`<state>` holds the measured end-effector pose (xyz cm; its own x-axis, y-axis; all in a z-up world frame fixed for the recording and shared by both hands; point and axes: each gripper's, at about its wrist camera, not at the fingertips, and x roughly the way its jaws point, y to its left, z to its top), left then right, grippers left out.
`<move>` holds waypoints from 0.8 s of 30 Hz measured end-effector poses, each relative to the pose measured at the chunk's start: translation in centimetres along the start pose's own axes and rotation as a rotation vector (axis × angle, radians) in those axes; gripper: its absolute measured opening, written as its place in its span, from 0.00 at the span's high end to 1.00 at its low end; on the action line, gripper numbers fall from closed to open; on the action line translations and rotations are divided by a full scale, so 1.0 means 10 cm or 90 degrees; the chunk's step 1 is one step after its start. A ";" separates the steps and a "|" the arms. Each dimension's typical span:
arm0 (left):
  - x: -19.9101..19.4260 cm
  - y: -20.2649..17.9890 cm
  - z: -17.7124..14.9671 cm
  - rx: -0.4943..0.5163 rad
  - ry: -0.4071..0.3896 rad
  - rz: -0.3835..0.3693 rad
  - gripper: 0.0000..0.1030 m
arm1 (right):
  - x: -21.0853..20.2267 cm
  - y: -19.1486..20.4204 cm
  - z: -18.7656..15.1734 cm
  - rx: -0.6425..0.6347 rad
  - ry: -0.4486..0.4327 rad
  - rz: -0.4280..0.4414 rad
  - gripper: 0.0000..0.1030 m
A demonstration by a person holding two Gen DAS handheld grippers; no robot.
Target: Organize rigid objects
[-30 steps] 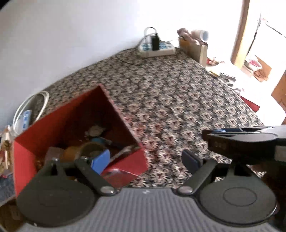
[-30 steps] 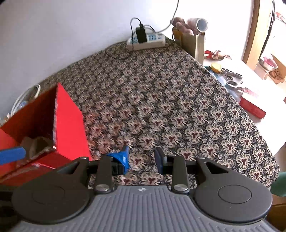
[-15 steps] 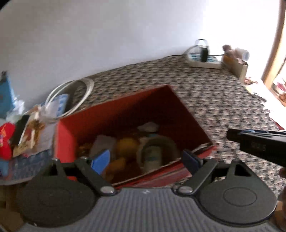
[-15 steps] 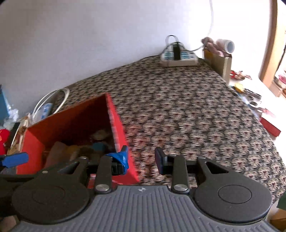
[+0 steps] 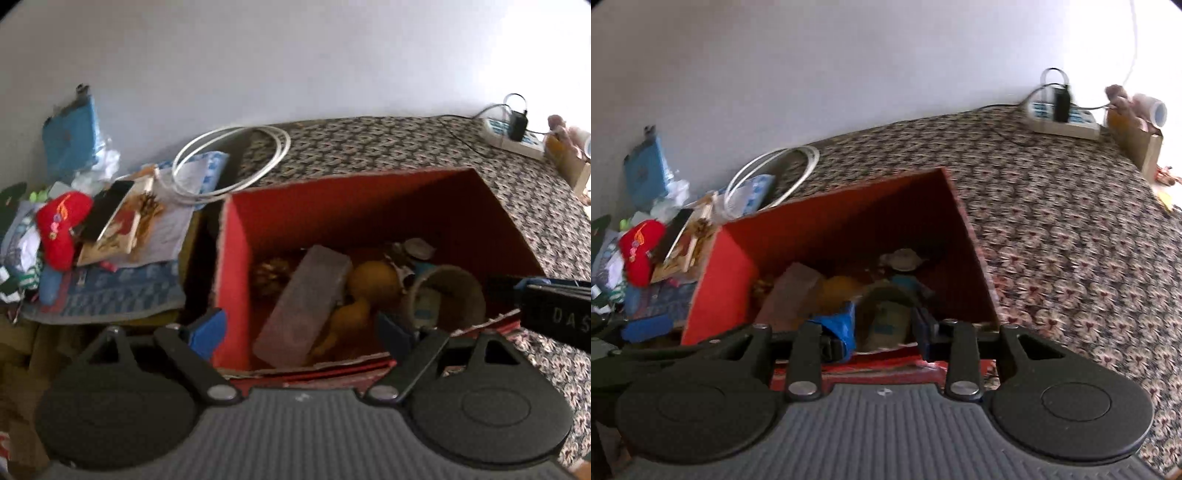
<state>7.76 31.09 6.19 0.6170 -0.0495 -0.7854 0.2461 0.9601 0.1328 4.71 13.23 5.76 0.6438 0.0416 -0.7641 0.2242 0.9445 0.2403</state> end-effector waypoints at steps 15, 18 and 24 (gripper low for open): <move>0.15 0.02 -0.01 -0.023 0.018 0.008 0.15 | 0.08 -0.04 -0.02 -0.024 -0.012 -0.004 0.83; 0.15 -0.03 -0.01 -0.011 0.013 0.006 0.15 | 0.07 -0.05 -0.04 -0.027 -0.019 -0.015 0.83; 0.17 -0.10 -0.01 0.001 0.015 0.002 0.15 | 0.08 -0.09 -0.06 -0.013 -0.015 -0.009 0.83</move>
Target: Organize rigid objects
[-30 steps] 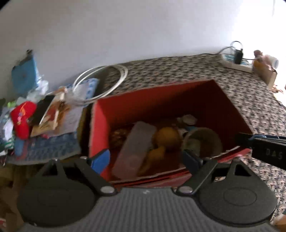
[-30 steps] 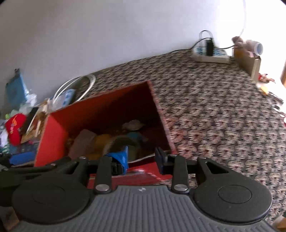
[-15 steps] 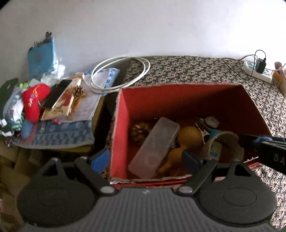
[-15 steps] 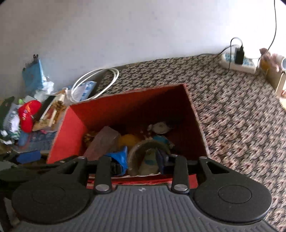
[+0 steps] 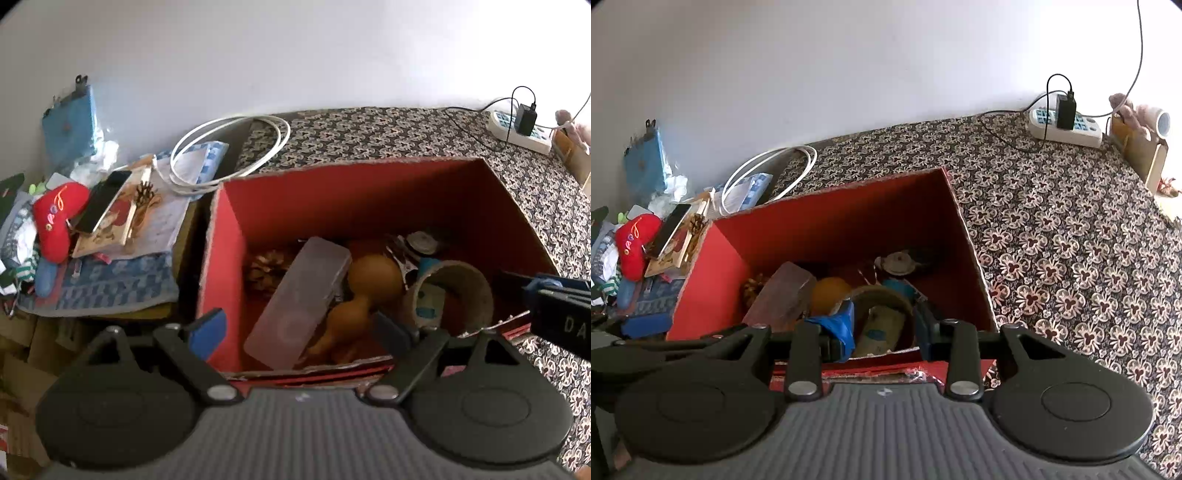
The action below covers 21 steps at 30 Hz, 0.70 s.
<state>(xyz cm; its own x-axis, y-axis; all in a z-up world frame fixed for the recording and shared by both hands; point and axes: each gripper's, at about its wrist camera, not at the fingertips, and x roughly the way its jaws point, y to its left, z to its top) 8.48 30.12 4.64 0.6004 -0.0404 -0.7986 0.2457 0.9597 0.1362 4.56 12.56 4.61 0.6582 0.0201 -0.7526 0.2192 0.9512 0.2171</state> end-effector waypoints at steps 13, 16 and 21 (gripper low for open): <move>0.05 -0.01 -0.01 -0.003 0.001 0.004 0.15 | 0.04 0.02 0.00 -0.014 -0.006 -0.027 0.83; 0.06 0.00 -0.02 -0.003 0.000 0.006 0.15 | 0.06 0.02 0.01 -0.017 -0.006 -0.036 0.83; 0.09 0.03 -0.02 -0.005 -0.002 0.004 0.15 | 0.10 0.02 0.02 -0.016 -0.003 -0.043 0.83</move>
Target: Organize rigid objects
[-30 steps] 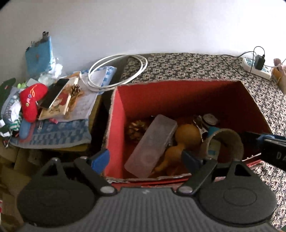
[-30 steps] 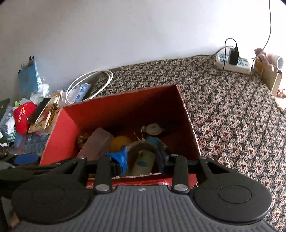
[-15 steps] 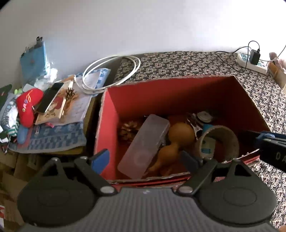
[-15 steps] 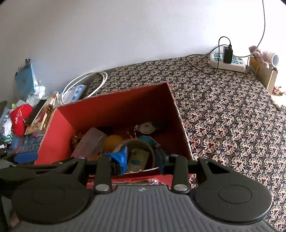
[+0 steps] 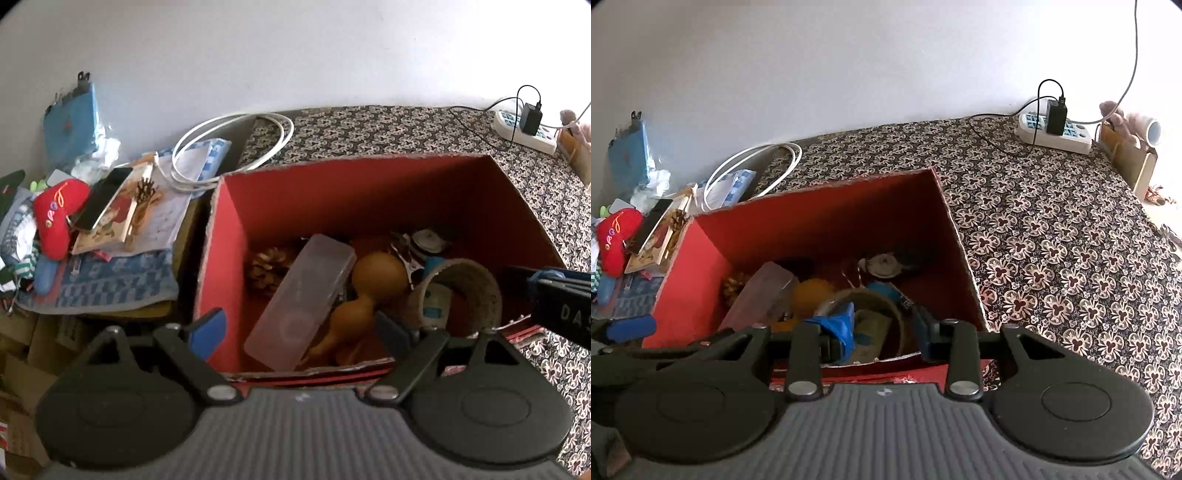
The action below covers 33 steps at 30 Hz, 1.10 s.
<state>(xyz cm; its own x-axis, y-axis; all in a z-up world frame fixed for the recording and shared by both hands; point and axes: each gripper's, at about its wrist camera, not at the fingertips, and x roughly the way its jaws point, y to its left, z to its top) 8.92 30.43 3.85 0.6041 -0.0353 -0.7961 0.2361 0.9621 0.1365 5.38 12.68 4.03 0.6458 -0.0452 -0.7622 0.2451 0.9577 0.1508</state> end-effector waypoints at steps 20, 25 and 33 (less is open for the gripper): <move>0.07 0.04 0.02 -0.015 0.002 -0.011 0.15 | 0.14 -0.03 0.02 -0.016 0.018 -0.002 0.83; 0.08 0.02 0.01 -0.011 0.003 -0.012 0.15 | 0.16 -0.02 0.02 -0.023 0.022 -0.001 0.82; 0.09 0.01 0.01 -0.010 0.003 -0.011 0.15 | 0.17 -0.04 0.03 -0.023 0.027 0.003 0.82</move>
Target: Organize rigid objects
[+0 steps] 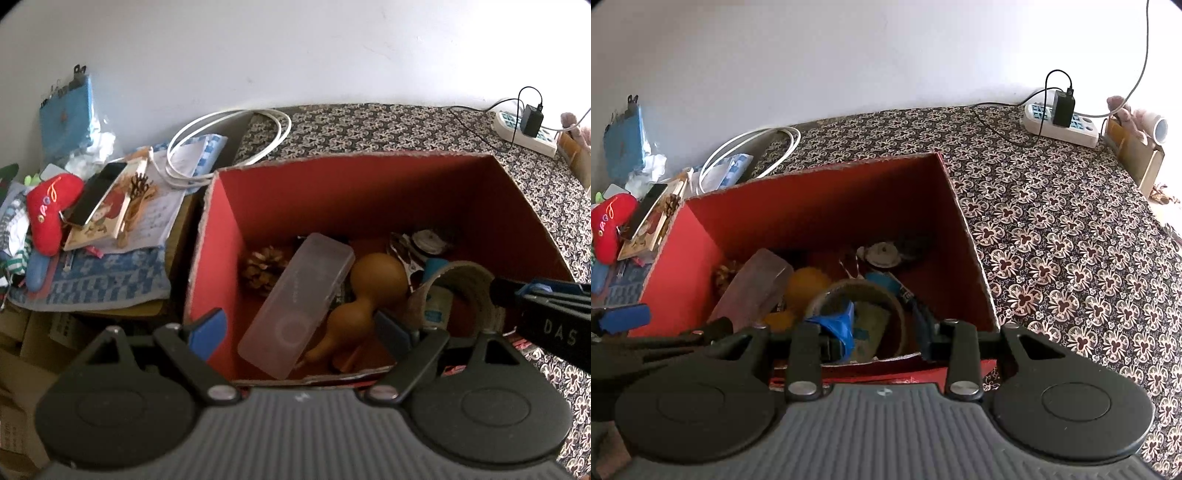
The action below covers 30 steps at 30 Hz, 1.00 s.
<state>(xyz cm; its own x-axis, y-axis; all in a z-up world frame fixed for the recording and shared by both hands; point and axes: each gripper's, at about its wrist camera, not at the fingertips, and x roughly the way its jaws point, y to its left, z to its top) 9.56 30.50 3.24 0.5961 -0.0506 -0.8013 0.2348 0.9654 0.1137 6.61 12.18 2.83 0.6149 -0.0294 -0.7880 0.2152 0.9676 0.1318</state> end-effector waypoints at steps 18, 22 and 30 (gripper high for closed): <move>-0.03 0.00 -0.02 -0.005 -0.005 0.006 0.15 | -0.01 -0.01 -0.02 0.002 -0.001 0.006 0.82; -0.03 0.00 -0.02 -0.005 0.000 0.008 0.15 | -0.03 0.00 -0.03 0.000 -0.003 0.006 0.82; -0.03 -0.01 -0.03 -0.009 0.002 0.012 0.15 | -0.04 0.00 -0.04 0.002 -0.008 0.008 0.82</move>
<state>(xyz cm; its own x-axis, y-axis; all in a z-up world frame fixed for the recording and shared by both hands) 9.12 30.53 3.27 0.5984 -0.0324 -0.8006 0.2135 0.9695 0.1204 6.08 12.32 2.93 0.6267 -0.0209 -0.7790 0.2102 0.9671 0.1432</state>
